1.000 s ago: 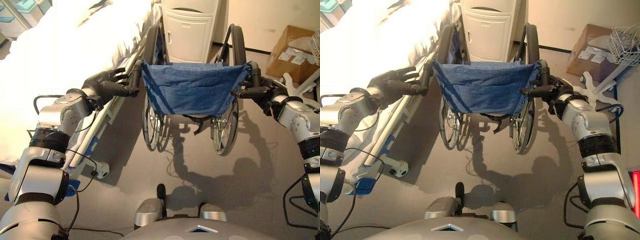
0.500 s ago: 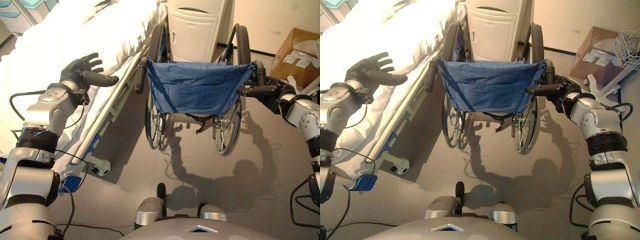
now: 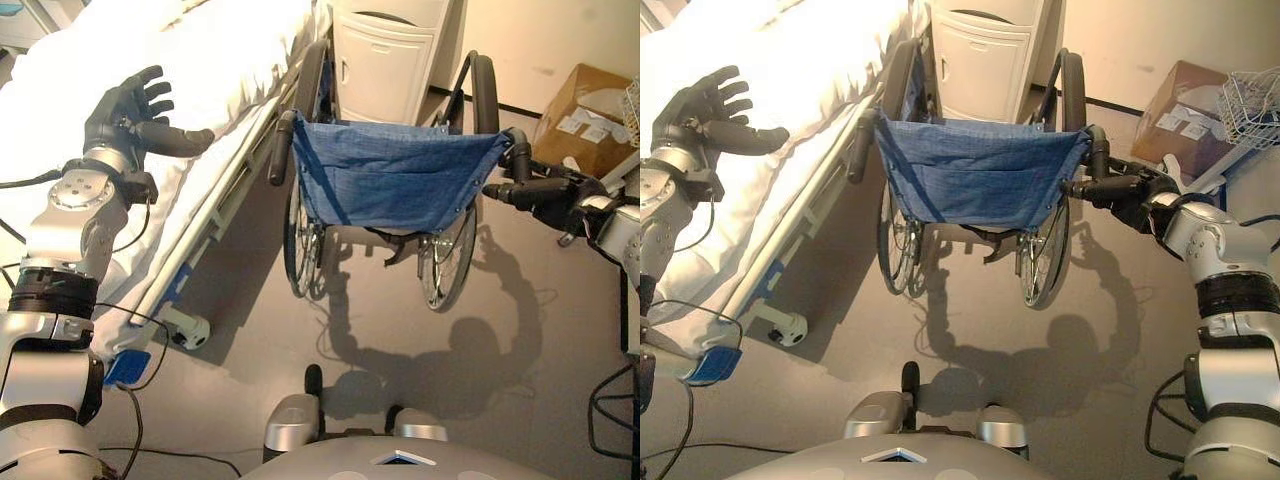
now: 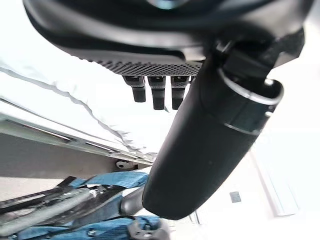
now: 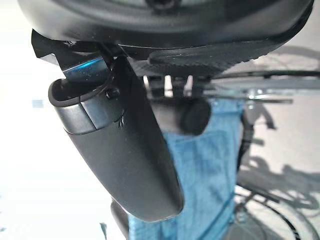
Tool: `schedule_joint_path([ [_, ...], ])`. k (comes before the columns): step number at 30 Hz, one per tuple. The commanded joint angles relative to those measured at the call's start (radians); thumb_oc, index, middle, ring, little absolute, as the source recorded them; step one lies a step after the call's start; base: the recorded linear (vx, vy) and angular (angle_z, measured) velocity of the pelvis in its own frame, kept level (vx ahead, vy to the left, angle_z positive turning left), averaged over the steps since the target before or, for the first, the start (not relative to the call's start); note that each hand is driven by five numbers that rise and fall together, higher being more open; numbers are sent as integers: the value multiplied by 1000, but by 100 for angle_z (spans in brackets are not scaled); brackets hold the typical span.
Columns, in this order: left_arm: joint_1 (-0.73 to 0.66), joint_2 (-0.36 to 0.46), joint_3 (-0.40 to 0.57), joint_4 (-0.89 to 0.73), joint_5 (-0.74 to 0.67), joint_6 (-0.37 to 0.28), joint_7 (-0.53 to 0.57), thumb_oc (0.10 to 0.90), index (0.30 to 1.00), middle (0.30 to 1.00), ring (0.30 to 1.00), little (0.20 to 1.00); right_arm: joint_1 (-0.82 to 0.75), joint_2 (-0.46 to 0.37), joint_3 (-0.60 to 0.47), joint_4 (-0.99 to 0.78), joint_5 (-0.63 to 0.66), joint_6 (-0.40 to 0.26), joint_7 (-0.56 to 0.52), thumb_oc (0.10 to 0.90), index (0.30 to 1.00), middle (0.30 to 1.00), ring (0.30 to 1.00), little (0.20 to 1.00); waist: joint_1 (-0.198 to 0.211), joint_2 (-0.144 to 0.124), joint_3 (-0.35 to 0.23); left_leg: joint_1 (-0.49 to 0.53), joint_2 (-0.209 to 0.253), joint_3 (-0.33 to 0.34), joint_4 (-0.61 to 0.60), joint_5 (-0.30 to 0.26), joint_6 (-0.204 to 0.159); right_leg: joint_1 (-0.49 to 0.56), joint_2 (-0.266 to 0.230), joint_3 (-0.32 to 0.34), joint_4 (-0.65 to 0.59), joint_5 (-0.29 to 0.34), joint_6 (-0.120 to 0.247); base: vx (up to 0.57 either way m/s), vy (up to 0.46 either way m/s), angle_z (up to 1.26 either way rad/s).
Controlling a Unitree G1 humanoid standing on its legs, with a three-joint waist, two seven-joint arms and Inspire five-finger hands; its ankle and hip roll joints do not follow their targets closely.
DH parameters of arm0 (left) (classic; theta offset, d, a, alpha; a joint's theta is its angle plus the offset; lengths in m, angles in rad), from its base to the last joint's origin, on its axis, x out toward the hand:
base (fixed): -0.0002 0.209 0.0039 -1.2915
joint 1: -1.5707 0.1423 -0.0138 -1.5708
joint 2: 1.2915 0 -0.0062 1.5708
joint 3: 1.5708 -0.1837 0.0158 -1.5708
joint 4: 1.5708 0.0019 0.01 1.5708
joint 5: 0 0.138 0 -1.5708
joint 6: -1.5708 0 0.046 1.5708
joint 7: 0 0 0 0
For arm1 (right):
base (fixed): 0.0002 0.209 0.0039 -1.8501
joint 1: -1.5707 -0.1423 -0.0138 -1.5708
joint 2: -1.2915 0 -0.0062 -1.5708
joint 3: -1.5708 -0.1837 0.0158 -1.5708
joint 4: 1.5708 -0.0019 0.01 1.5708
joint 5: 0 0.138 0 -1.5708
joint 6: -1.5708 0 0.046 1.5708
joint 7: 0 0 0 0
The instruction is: Push the wheelchair next to the bed
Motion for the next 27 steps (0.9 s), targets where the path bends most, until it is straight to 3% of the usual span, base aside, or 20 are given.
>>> schedule_joint_path([
  [1, -4, 49, 105, -28, 54, -147, 38, 800, 900, 900, 900, 900, 21, -132, -53, -15, -30, -76, 76, 800, 900, 900, 900, 900, 7, 3, -124, 115, -35, 43, 46, -234, 29, -119, 20, 11, 132, -12, -48, -20, -17, -4],
  [4, 55, 29, 131, -39, 56, -158, 41, 800, 900, 900, 900, 900, 74, -139, -91, -23, -45, -104, 86, 800, 900, 900, 900, 900, 5, 0, -120, 115, -35, 41, 42, -232, 30, -122, 21, 12, 135, -12, -47, 0, 0, 0],
  [7, 90, 9, 132, -29, 67, -160, 47, 800, 900, 900, 900, 900, 93, -155, -114, -26, -45, -156, 27, 800, 900, 900, 900, 900, 2, -2, -117, 116, -35, 43, 40, -231, 32, -128, 22, 12, 146, -9, -45, -7, 1, -2],
  [14, 116, -40, 124, -8, 34, -194, 65, 800, 900, 900, 900, 900, 84, -164, -125, -44, -39, -150, 15, 800, 900, 900, 900, 900, -5, -6, -105, 106, -34, 49, 52, -235, 34, -147, 22, 18, 172, -8, -41, -26, 3, -5],
  [19, 213, -147, 149, -46, 54, -236, 137, 800, 900, 900, 900, 900, 199, -89, -168, -75, -71, -177, 82, 800, 900, 900, 900, 900, -5, -10, -96, 96, -34, 45, 65, -240, 35, -151, 22, 20, 162, -9, -42, -21, -13, -7],
  [22, 296, -241, 145, -64, 157, -258, 217, 800, 900, 900, 900, 900, 281, -6, -186, -97, -99, -200, 90, 800, 900, 900, 900, 900, 1, -14, -92, 91, -37, 36, 71, -244, 39, -149, 22, 21, 146, -5, -42, -8, -32, -3],
  [27, 374, -349, 105, -45, 278, -295, 205, 800, 900, 900, 900, 900, 341, 135, -167, -118, -114, -280, 69, 800, 900, 900, 900, 900, 11, -17, -85, 86, -40, 33, 79, -248, 38, -143, 21, 26, 109, 17, -41, 0, -28, 0],
])
